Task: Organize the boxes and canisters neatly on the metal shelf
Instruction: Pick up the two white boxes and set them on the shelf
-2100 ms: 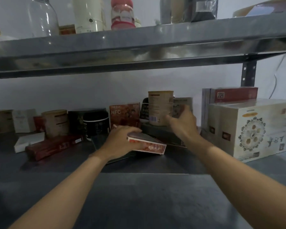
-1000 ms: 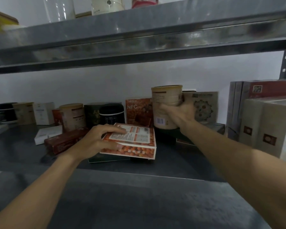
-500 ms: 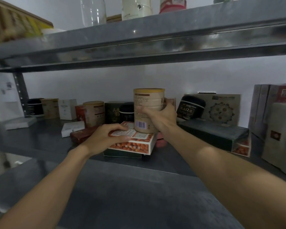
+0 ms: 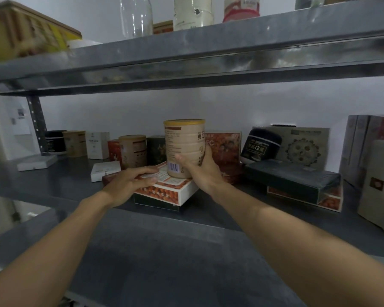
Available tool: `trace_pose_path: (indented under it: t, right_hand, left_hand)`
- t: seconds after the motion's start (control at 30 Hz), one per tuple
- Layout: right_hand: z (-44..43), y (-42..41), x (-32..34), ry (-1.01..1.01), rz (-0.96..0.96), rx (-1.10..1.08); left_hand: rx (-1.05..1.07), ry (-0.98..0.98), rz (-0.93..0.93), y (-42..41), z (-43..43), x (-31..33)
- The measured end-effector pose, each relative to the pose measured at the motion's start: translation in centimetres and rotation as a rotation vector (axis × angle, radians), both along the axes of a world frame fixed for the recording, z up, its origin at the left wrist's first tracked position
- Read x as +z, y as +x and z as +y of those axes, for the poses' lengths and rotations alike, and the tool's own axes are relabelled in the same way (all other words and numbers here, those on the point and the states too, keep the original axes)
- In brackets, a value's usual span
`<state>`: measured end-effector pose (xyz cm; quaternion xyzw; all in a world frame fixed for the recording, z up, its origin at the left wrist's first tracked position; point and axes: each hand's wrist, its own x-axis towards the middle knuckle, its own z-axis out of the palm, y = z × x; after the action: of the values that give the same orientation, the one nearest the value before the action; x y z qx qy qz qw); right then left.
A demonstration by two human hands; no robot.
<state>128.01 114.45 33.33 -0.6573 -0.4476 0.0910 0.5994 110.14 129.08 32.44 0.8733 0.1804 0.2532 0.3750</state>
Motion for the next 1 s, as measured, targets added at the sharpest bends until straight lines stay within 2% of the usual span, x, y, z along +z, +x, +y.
trace_pose_path:
  t: [0.17, 0.37, 0.6, 0.7, 0.83, 1.0]
  right_hand:
    - [2.0, -1.2, 0.0, 0.073, 0.053, -0.011]
    - [4.2, -1.9, 0.0, 0.063, 0.051, -0.042]
    - [3.8, -1.8, 0.2, 0.013, 0.039, -0.024]
    - [2.8, -1.7, 0.4, -0.038, -0.006, -0.022]
    - [0.7, -0.8, 0.2, -0.138, -0.171, -0.113]
    - [-4.6, 1.5, 0.8, -0.232, -0.44, -0.207]
  left_hand:
    - [0.112, -0.039, -0.068, -0.3, 0.4, -0.4]
    - [0.176, -0.221, -0.188, -0.2, 0.8, -1.5]
    - [0.209, -0.196, -0.189, 0.1, 0.6, -1.5]
    - [0.37, 0.031, -0.158, 0.0, 0.5, -1.2]
    - [0.564, 0.33, -0.134, 0.6, -2.1, -0.2]
    - [0.511, 0.614, -0.154, 2.7, -6.6, 0.7]
